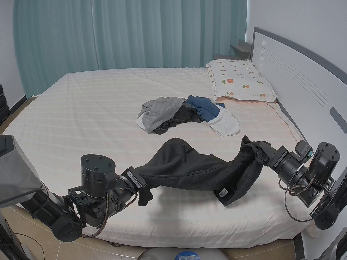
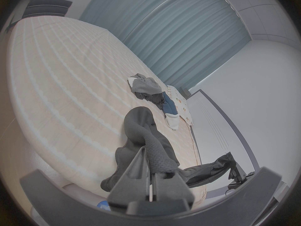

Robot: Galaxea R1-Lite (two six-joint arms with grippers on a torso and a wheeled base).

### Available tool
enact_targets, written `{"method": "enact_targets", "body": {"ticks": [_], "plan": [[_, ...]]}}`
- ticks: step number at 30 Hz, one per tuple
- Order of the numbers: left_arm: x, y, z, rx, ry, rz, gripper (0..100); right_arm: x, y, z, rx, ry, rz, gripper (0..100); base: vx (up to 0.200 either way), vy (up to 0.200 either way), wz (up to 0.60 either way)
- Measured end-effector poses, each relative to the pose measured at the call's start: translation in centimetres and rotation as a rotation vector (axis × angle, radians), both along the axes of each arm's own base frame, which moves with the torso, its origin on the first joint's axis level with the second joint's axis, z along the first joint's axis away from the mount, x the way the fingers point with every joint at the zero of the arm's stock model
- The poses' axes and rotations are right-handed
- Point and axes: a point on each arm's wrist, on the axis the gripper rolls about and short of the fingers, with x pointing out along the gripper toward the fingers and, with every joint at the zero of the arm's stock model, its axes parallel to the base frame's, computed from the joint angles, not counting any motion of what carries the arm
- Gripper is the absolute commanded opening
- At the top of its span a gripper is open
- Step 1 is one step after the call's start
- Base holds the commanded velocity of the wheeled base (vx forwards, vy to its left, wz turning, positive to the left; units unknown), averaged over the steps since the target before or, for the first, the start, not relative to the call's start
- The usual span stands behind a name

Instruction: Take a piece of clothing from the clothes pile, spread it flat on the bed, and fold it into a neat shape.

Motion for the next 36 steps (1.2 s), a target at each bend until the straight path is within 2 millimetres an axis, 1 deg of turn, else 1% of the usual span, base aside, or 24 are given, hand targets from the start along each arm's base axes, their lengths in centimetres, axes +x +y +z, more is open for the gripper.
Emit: {"method": "enact_targets", "body": {"ticks": [7,16,24,31,33,36], "plan": [[0.1,0.2,0.1,-0.001,-0.004,0.003,0,0.1,-0.1,-0.1,-0.001,0.004,-0.004,0,0.000,0.000,0.00],[1.0,1.0,0.5,-0.013,-0.016,0.037,0,0.1,-0.3,-0.1,-0.002,0.004,-0.007,0,0.000,0.200,0.00],[2.1,2.2,1.1,-0.035,-0.033,0.066,0,0.9,-1.6,0.2,0.008,-0.007,-0.039,0,0.000,0.200,0.00],[2.3,2.5,1.4,-0.040,-0.043,0.078,0,2.0,-3.3,0.6,0.053,-0.021,-0.094,0,0.000,0.200,0.00],[2.3,2.5,1.4,-0.041,-0.044,0.079,0,2.2,-3.3,0.6,0.056,-0.022,-0.097,0,0.000,0.200,0.00],[2.2,2.6,1.5,-0.041,-0.046,0.081,0,2.2,-2.5,0.6,0.057,-0.023,-0.067,0,0.000,0.200,0.00]]}}
